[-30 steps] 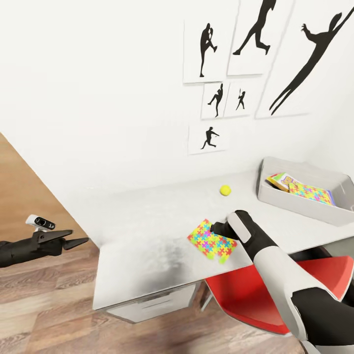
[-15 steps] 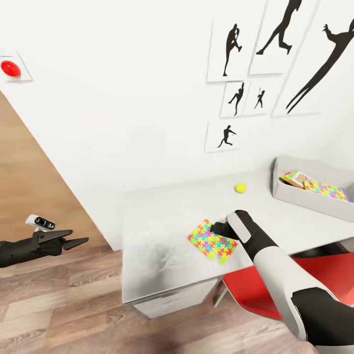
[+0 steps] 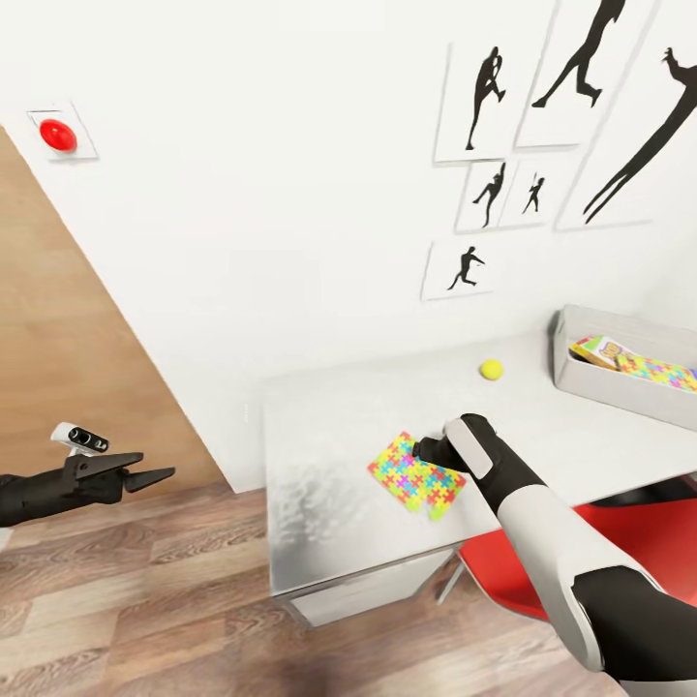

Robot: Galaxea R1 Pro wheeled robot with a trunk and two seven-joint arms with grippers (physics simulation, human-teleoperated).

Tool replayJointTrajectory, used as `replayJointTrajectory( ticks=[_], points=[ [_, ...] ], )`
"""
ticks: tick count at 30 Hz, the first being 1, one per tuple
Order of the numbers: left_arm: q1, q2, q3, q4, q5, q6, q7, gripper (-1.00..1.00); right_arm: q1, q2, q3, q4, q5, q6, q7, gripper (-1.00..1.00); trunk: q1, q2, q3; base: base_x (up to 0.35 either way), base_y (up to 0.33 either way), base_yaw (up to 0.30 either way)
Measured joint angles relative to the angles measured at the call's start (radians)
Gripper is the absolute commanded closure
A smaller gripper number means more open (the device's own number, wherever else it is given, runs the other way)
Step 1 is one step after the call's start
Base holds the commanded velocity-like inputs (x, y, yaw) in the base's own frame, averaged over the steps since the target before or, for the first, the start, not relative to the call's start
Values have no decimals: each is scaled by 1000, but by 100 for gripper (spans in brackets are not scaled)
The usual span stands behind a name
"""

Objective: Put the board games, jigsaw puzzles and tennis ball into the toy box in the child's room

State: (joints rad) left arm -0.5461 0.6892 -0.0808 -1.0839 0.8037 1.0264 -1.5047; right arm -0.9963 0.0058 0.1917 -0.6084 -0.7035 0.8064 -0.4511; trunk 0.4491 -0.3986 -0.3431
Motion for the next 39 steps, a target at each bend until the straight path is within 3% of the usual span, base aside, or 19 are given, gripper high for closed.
replayJointTrajectory(
  ticks=[9, 18, 39],
  points=[
    [0, 0, -1, 0, 0, -1, 0, -100, 1, 0, 0, 3, 2, -22, -1, -100, 0, 0, 0, -19, 108, 0],
    [0, 0, 0, 1, 0, -1, 1, -100, 0, 0, 45, 2, -1, -46, 1, -100, 0, 0, 0, -35, 105, 0],
    [0, 0, -3, 2, 0, -2, 3, -100, -1, -4, 49, 10, -1, -36, 44, -100, 0, 0, 0, -1, 138, 0]
  ],
)
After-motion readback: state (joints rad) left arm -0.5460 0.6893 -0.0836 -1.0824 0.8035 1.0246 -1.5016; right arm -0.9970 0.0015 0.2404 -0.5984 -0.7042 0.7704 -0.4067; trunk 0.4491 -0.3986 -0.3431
